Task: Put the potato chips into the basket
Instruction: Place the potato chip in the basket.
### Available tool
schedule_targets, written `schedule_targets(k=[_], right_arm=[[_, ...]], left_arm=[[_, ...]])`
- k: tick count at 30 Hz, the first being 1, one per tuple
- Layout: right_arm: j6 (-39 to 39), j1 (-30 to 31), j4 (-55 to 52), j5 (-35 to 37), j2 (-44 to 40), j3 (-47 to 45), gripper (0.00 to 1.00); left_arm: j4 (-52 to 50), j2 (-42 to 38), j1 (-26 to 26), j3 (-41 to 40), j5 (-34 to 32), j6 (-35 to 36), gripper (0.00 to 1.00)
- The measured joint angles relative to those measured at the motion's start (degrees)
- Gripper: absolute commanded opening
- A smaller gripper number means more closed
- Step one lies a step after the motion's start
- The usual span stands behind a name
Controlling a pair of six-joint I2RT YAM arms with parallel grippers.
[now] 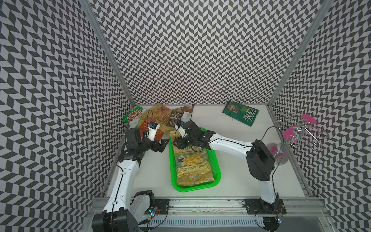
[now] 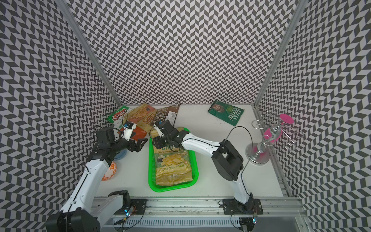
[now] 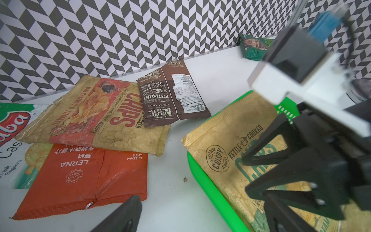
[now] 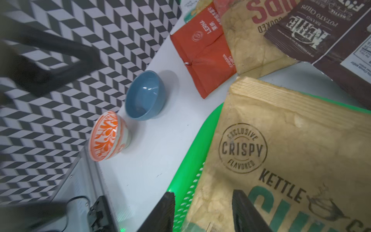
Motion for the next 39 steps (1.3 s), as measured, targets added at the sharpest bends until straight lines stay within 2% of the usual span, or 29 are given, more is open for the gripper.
schedule_targets(k=[7, 19, 20, 23, 26, 30, 35, 39], right_arm=[[-0.3, -0.2, -0.7, 6.1, 5.2, 0.5, 0.52], [-0.6, 0.1, -1.9, 13.9, 3.9, -1.6, 0.53], [-0.7, 0.0, -2.8, 14.5, 3.5, -1.7, 0.55], [-1.3, -0.1, -5.0, 14.7, 1.4, -3.3, 0.58], [-2.0, -0.1, -6.3, 13.4, -2.4, -6.4, 0.67], [-3.2, 0.6, -7.6, 11.5, -9.3, -10.8, 0.72], [-3.9, 4.4, -8.5, 11.2, -15.9, -16.4, 0.77], [-3.7, 8.2, -9.7, 12.1, -17.0, -20.6, 0.81]], left_arm=[[0.0, -0.1, 0.0, -0.1, 0.0, 0.0, 0.99], [0.0, -0.1, 0.2, -0.2, 0.0, -0.3, 0.99], [0.0, -0.1, 0.2, -0.2, 0.0, -0.4, 0.99], [0.0, -0.1, 0.2, -0.2, 0.0, -0.6, 0.99], [0.0, -0.1, 0.2, -0.2, 0.0, -0.7, 0.99], [0.0, -0.1, 0.2, -0.2, 0.0, -0.7, 0.99], [0.0, -0.1, 0.2, -0.2, 0.0, -0.7, 0.99], [0.0, -0.1, 0.2, -0.2, 0.0, -0.7, 0.99]])
